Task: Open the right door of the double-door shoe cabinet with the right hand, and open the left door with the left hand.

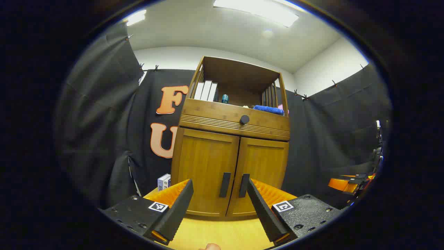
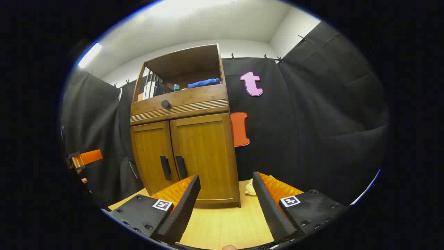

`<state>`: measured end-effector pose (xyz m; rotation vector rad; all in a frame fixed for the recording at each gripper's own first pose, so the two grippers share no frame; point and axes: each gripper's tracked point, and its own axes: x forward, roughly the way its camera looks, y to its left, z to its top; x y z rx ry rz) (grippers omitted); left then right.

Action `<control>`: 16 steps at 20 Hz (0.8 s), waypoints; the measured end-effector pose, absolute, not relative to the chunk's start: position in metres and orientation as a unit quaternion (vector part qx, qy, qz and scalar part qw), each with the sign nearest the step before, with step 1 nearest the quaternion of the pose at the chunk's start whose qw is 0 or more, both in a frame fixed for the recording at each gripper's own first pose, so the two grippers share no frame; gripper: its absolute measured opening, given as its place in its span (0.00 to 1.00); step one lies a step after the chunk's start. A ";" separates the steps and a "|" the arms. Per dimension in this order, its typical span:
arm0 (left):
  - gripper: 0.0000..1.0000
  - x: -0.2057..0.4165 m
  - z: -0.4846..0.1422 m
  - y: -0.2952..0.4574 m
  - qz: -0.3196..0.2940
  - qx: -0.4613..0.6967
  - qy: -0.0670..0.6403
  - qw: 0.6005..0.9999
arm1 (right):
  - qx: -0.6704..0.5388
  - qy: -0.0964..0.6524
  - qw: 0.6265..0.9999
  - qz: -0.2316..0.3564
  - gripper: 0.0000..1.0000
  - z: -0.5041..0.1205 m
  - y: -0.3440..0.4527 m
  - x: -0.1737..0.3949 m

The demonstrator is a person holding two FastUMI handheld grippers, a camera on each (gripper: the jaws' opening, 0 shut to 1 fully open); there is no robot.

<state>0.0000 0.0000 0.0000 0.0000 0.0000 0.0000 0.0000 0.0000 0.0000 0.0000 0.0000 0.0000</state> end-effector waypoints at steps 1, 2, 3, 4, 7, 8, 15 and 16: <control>0.92 -0.001 0.001 -0.003 -0.004 0.003 -0.001 1.000 | 0.003 0.001 1.000 0.001 0.98 -0.001 0.000 0.000; 0.94 -0.002 0.003 -0.004 -0.006 0.003 -0.003 1.000 | 0.007 0.001 1.000 0.002 0.98 -0.002 -0.001 0.000; 0.94 -0.001 0.003 -0.005 -0.009 0.003 -0.004 1.000 | 0.010 0.001 1.000 0.003 0.98 -0.002 0.000 0.000; 0.92 0.000 0.002 -0.007 -0.013 0.001 -0.002 1.000 | 0.012 0.002 1.000 0.004 0.98 -0.002 -0.001 0.001; 0.92 -0.003 -0.004 -0.009 -0.017 -0.003 0.008 1.000 | 0.014 0.004 1.000 0.007 0.98 -0.003 0.001 -0.002; 0.94 -0.003 -0.005 -0.008 -0.018 -0.005 0.010 1.000 | 0.012 0.003 1.000 0.007 0.98 -0.002 0.000 -0.002; 0.92 -0.001 -0.007 -0.003 -0.009 -0.003 0.010 1.000 | 0.006 -0.003 1.000 0.005 0.97 0.001 0.001 -0.006; 0.95 -0.001 -0.007 -0.004 -0.010 -0.003 0.010 1.000 | 0.007 -0.004 1.000 0.005 0.98 0.001 0.000 -0.006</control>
